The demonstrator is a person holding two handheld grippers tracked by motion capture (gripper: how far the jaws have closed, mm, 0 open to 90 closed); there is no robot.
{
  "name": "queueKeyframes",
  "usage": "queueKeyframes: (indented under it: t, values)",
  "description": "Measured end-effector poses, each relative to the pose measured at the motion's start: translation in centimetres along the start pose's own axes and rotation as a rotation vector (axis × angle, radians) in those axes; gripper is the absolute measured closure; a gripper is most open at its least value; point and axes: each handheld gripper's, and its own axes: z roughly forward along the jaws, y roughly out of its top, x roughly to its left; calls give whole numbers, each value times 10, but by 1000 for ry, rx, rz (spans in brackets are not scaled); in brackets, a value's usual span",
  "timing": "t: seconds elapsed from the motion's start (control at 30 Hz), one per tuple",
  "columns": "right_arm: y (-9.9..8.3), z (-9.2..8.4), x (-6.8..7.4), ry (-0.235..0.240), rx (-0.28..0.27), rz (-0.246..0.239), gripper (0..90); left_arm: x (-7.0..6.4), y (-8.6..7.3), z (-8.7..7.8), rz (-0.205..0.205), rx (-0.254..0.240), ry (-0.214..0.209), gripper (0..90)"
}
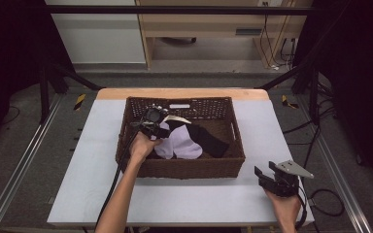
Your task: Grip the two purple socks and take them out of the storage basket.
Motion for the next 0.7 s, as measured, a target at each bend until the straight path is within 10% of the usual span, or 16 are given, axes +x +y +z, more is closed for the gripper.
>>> queueKeyframes:
  t: [0.43, 0.7]
  values:
    - [0, 1, 1, 3, 2, -7, 408, -3, -1, 14, 29, 166, -21, 687]
    - [0, 0, 0, 6, -5, -7, 412, -5, -2, 9, 28, 136, -35, 874]
